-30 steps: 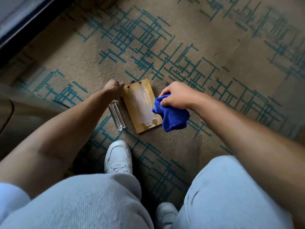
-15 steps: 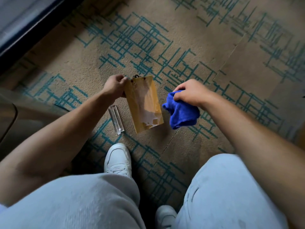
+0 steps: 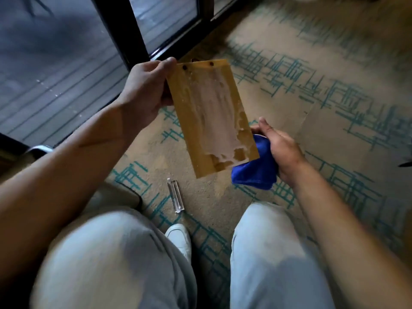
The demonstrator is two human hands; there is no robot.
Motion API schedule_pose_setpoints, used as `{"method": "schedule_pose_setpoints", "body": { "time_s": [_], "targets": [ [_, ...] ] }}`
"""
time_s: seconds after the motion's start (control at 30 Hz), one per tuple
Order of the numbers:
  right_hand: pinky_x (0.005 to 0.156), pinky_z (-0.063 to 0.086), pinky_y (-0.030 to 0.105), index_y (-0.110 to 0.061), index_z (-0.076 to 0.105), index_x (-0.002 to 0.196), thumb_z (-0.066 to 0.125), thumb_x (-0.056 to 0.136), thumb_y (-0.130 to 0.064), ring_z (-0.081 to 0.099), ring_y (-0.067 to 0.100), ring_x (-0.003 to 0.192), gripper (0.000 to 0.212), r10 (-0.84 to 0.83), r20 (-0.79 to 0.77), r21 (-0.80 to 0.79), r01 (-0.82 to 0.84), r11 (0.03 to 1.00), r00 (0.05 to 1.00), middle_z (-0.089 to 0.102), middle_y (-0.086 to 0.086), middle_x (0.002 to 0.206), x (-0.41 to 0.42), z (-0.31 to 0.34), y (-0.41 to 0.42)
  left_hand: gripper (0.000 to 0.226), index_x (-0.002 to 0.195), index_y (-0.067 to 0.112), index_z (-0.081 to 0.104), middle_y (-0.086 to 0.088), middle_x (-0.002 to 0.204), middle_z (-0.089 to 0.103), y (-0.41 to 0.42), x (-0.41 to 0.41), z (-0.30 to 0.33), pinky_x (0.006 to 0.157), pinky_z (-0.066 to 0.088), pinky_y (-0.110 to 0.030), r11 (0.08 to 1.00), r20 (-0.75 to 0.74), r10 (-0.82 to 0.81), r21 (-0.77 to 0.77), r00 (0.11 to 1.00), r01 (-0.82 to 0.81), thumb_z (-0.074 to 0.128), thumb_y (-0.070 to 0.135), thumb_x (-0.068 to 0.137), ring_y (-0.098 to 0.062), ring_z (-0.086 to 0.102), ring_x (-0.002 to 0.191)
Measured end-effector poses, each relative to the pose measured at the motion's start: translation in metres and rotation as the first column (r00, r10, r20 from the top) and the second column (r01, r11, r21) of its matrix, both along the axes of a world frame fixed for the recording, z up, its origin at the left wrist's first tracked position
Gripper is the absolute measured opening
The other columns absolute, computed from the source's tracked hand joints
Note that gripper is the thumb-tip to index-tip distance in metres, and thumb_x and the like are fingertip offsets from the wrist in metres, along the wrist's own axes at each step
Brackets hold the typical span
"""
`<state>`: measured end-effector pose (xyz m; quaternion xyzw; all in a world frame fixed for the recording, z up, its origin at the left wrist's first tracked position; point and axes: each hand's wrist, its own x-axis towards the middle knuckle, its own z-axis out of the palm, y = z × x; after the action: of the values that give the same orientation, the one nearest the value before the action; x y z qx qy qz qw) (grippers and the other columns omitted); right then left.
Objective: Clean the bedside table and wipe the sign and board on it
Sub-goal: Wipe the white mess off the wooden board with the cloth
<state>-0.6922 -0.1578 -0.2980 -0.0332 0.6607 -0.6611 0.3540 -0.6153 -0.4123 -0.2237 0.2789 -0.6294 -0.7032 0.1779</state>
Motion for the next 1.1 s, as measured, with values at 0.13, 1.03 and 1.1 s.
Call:
{"method": "schedule_pose_setpoints", "body": {
  "time_s": [0.13, 1.03, 1.1],
  "targets": [
    [0.073, 0.058, 0.031, -0.014, 0.079, 0.089, 0.062, 0.088, -0.044, 0.073, 0.025, 0.080, 0.034, -0.018, 0.028, -0.176, 0.023, 0.984, 0.999, 0.077, 0.012, 0.092, 0.019, 0.047, 0.003, 0.025, 0.090, 0.009, 0.068, -0.003, 0.060, 0.066, 0.021, 0.012, 0.048, 0.074, 0.057, -0.053, 0.996, -0.009, 0.091, 0.003, 0.996, -0.091, 0.059, 0.030, 0.100, -0.023, 0.066, 0.058],
    [0.067, 0.057, 0.031, -0.002, 0.067, 0.109, 0.041, 0.084, -0.008, 0.068, 0.027, 0.078, 0.037, -0.217, 0.216, -0.351, 0.283, 0.893, 0.952, 0.073, 0.016, 0.086, 0.042, 0.091, 0.017, 0.055, 0.130, 0.015, 0.062, -0.014, 0.119, 0.072, 0.075, 0.065, 0.087, 0.089, 0.055, -0.059, 0.965, -0.103, 0.069, 0.261, 0.992, -0.040, 0.042, 0.056, 0.100, -0.034, 0.070, 0.108],
    [0.084, 0.055, 0.045, 0.005, 0.060, 0.121, 0.037, 0.079, -0.002, 0.069, 0.033, 0.092, 0.049, -0.236, 0.106, -0.421, 0.259, 0.869, 0.966, 0.070, 0.030, 0.107, 0.031, 0.107, 0.024, 0.055, 0.130, 0.013, 0.062, -0.016, 0.119, 0.072, 0.079, 0.063, 0.087, 0.091, 0.055, -0.060, 0.969, -0.098, 0.064, 0.245, 0.993, -0.038, 0.044, 0.055, 0.100, -0.035, 0.070, 0.109]
  ]
}}
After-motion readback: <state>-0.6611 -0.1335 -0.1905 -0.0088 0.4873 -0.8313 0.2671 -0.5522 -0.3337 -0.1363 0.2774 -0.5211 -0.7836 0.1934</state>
